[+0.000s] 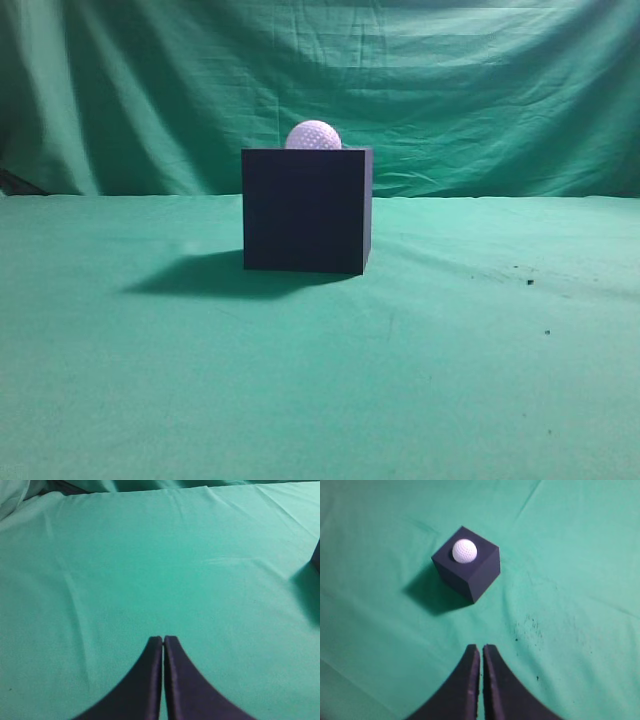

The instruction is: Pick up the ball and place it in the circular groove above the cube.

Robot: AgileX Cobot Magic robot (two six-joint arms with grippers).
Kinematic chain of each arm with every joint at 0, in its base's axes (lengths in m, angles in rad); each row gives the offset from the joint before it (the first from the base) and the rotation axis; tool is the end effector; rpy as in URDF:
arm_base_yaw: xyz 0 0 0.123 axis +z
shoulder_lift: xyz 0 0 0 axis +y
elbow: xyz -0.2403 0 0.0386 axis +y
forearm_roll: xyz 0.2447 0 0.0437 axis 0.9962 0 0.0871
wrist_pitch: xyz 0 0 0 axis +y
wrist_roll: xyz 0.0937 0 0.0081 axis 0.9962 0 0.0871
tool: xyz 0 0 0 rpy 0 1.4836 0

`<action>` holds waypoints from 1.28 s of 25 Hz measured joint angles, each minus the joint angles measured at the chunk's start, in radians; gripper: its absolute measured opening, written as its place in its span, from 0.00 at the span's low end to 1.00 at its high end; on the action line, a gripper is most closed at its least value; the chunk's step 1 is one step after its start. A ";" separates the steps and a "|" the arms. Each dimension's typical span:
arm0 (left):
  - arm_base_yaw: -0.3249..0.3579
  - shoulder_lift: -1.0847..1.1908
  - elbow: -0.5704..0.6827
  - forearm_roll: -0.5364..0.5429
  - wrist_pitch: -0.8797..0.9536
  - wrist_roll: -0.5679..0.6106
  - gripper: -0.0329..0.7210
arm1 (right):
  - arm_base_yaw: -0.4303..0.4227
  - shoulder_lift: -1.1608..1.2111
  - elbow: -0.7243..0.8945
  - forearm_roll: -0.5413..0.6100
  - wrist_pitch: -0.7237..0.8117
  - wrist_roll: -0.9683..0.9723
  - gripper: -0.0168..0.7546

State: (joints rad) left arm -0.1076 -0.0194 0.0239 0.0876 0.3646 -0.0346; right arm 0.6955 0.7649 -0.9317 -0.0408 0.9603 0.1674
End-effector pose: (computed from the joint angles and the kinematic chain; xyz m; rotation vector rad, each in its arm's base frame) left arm 0.0940 -0.0072 0.1734 0.1215 1.8473 -0.0131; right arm 0.1240 0.0994 0.3399 -0.6114 2.2262 0.3990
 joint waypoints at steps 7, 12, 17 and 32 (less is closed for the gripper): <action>0.000 0.000 0.000 0.000 0.000 0.000 0.04 | 0.000 -0.266 0.177 0.005 -0.109 -0.008 0.02; 0.000 0.000 0.000 0.000 0.000 0.000 0.04 | 0.000 -0.351 0.193 0.027 -0.109 -0.016 0.02; 0.000 0.000 0.000 0.000 0.000 0.000 0.04 | 0.000 -0.354 0.195 0.018 -0.101 -0.126 0.02; 0.000 0.000 0.000 0.000 0.000 0.000 0.04 | -0.291 -0.495 0.484 -0.008 -0.483 -0.217 0.02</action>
State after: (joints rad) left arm -0.1076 -0.0194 0.0239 0.0876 0.3646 -0.0346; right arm 0.4049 0.2703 -0.4477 -0.0486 0.4773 -0.0496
